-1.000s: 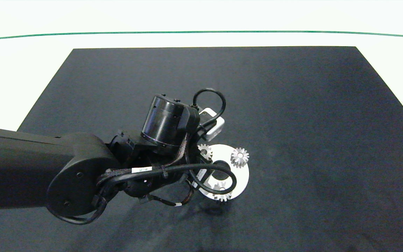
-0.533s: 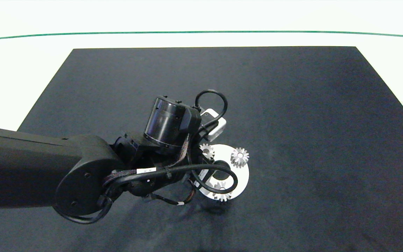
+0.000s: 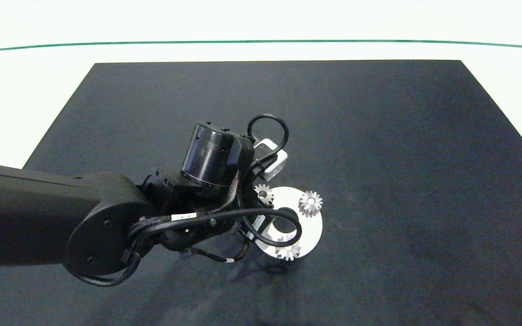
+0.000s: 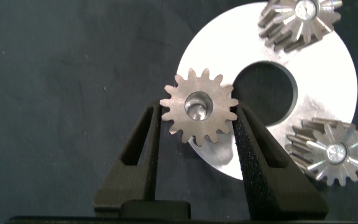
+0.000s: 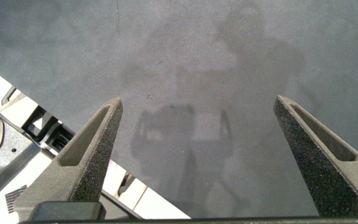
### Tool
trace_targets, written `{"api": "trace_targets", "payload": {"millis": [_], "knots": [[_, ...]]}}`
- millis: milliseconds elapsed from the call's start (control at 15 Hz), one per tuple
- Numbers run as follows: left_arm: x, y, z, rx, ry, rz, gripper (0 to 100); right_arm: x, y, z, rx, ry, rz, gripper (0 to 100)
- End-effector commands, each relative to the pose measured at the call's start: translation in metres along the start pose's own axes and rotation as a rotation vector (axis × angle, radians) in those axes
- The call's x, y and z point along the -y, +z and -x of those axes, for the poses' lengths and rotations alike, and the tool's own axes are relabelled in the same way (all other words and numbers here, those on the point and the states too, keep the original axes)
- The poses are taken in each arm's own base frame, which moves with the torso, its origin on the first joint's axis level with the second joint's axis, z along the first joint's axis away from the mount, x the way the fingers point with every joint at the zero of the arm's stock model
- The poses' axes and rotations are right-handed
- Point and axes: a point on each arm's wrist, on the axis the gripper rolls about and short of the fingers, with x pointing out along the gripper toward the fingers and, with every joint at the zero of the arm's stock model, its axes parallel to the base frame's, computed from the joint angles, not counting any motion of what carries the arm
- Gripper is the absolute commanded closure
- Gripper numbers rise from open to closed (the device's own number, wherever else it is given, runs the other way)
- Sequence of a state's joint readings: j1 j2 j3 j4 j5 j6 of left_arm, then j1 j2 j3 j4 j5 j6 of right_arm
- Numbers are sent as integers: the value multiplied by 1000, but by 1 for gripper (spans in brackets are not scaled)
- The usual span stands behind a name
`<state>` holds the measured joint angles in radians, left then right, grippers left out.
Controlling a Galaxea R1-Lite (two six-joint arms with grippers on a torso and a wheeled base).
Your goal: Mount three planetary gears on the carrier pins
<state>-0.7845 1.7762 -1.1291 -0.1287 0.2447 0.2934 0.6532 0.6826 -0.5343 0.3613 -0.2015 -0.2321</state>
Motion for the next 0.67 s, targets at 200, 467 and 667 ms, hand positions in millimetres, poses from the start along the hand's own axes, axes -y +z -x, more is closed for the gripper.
{"api": "trace_targets", "payload": {"millis": [200,467,667], "knots": [[-2,-1,2,1,6,4,100,0,0,0,-3,0,2,0],[0,-6,-1,9,2,8,100,0,0,0,-4,0,2,0],[1,-5,-2,21,4,11,100,0,0,-1,-6,1,2,0]]}}
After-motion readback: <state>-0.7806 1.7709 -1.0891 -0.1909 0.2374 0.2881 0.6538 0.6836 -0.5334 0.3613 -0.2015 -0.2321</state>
